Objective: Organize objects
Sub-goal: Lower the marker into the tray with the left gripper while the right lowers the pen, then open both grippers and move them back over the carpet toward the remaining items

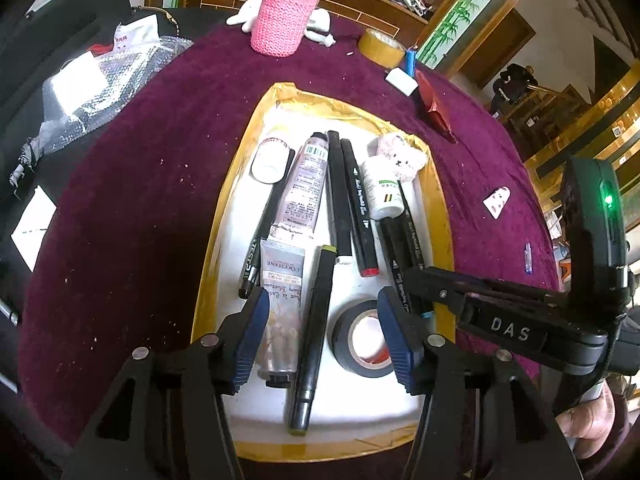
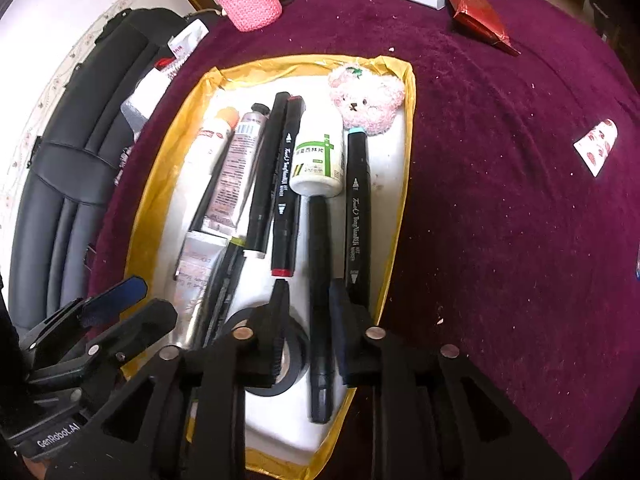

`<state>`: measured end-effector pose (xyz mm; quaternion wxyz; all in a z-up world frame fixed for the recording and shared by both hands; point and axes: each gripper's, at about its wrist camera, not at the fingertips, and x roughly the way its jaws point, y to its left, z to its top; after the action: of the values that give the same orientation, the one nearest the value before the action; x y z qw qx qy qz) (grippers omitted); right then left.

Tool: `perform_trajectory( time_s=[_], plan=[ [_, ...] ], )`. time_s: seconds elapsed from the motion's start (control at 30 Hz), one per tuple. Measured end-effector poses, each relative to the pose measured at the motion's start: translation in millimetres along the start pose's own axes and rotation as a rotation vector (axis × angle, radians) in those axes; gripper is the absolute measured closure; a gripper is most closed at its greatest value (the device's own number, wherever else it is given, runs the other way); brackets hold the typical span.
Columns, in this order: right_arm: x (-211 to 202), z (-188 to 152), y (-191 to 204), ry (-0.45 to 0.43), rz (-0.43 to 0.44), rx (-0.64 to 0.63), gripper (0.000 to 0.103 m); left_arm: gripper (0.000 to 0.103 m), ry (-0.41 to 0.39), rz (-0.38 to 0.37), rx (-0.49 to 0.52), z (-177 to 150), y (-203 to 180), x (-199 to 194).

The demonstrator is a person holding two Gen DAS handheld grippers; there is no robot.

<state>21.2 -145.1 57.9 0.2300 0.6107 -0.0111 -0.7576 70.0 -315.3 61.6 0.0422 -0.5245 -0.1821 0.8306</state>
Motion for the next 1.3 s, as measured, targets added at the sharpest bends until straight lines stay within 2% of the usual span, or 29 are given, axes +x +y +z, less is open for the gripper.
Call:
perform_trajectory(
  time_s=[0.17, 0.27, 0.4, 0.67, 0.87, 1.3],
  plan=[
    [-9, -7, -3, -0.022, 0.008, 0.021, 0.079, 0.053, -0.018, 0.028, 0.023, -2, -11, -12],
    [-19, -11, -4, -0.061, 0.005, 0.029, 0.078, 0.052, -0.040, 0.057, 0.074, -5, -29, -20],
    [-34, -17, -10, -0.100, 0.011, 0.038, 0.068, 0.052, -0.071, 0.103, 0.154, -9, -52, -29],
    [-55, -33, -39, -0.144, 0.030, 0.080, 0.066, 0.052, -0.126, 0.209, 0.280, -23, -101, -40],
    [-67, -42, -67, -0.155, 0.049, 0.113, 0.065, 0.051, -0.110, 0.259, 0.324, -35, -136, -34],
    [-87, -59, -133, -0.153, 0.059, 0.161, 0.062, 0.051, -0.090, 0.306, 0.377, -58, -201, -17]
  ],
)
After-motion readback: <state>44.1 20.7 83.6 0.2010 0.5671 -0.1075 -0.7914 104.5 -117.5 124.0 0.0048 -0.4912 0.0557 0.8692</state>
